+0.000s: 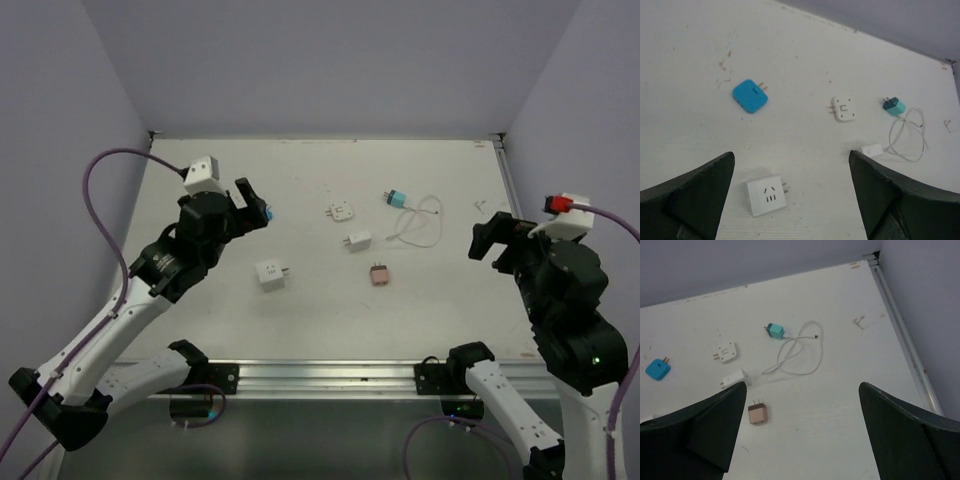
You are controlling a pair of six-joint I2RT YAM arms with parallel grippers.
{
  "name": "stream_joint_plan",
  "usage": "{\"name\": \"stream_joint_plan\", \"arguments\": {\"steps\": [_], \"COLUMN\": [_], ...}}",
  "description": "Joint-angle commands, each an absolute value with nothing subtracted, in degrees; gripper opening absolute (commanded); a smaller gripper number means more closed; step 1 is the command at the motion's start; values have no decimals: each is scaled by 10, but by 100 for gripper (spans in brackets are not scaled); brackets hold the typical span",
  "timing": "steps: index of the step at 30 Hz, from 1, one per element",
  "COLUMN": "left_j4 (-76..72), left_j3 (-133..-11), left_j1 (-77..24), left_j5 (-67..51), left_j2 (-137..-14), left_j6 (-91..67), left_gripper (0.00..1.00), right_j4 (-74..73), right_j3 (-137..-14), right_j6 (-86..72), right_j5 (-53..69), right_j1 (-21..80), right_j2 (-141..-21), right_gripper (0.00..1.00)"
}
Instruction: Pull the plug off the socket
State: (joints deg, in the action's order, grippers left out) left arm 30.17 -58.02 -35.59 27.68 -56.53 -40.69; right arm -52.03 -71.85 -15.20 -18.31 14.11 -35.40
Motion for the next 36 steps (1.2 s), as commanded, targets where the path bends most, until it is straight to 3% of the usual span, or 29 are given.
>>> {"name": "stream_joint_plan", "arguments": {"steps": [1, 14, 23, 36], "left_j4": [378, 447, 430, 387], "left_j3": [-668, -874, -831, -773], "left_j1": [-351, -351, -352, -352], "left_j5": [321, 379, 455, 483], "left_j2": [-524, -384, -289, -265], "left_j6": [-303, -200, -184, -185], "left_gripper": [99, 99, 100, 99], "right_j4": [-556, -539, -498, -483], "right_j3": [-772, -854, -853, -825], "right_j6": [-96, -33, 16, 23], "right_j5": [-244, -273, -280, -278], "right_j1": [139, 150, 163, 164], "right_j2": [-332, -252, -221, -213], "right_gripper": [99, 99, 99, 99]}}
